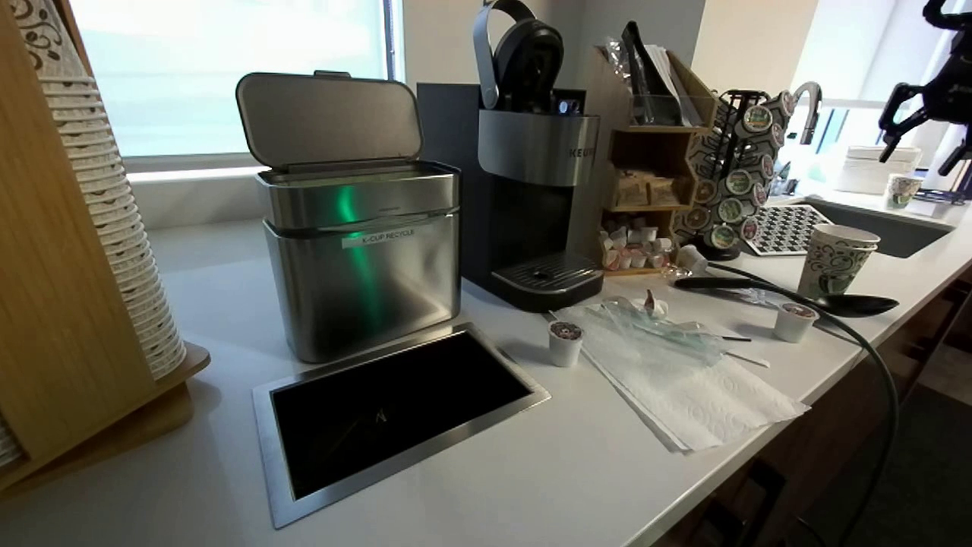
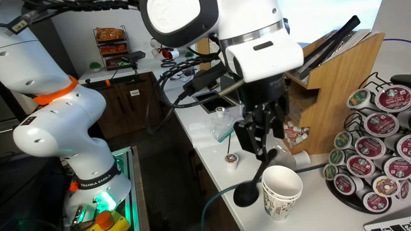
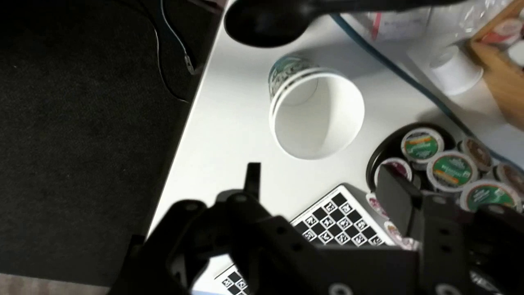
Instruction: Put the left cup in the right cup
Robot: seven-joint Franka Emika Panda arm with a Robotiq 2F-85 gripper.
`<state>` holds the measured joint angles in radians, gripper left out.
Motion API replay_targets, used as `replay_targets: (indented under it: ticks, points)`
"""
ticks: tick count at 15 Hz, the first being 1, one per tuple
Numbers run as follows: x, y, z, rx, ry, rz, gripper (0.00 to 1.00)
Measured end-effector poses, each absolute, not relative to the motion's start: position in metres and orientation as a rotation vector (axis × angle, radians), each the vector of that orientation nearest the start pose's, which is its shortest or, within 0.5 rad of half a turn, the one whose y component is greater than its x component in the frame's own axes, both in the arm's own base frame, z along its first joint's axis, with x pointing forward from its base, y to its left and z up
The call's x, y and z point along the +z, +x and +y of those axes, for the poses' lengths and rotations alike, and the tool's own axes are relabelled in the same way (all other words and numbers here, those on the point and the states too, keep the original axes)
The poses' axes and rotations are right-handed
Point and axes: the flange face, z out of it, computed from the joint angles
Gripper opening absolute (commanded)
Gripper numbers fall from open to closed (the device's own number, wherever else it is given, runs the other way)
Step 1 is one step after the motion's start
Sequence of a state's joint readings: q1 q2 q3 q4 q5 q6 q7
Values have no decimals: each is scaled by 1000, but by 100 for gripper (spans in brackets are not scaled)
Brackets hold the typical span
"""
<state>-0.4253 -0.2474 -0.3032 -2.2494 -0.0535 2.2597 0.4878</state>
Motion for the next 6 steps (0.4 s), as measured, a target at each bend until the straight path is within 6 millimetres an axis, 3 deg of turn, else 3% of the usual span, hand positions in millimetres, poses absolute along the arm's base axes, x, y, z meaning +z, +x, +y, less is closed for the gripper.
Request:
replay_targets:
  ticks: [4, 6]
  points:
    - [475, 359, -289, -172, -2730, 1499, 100]
    - [468, 357, -274, -120, -2759, 1440, 100]
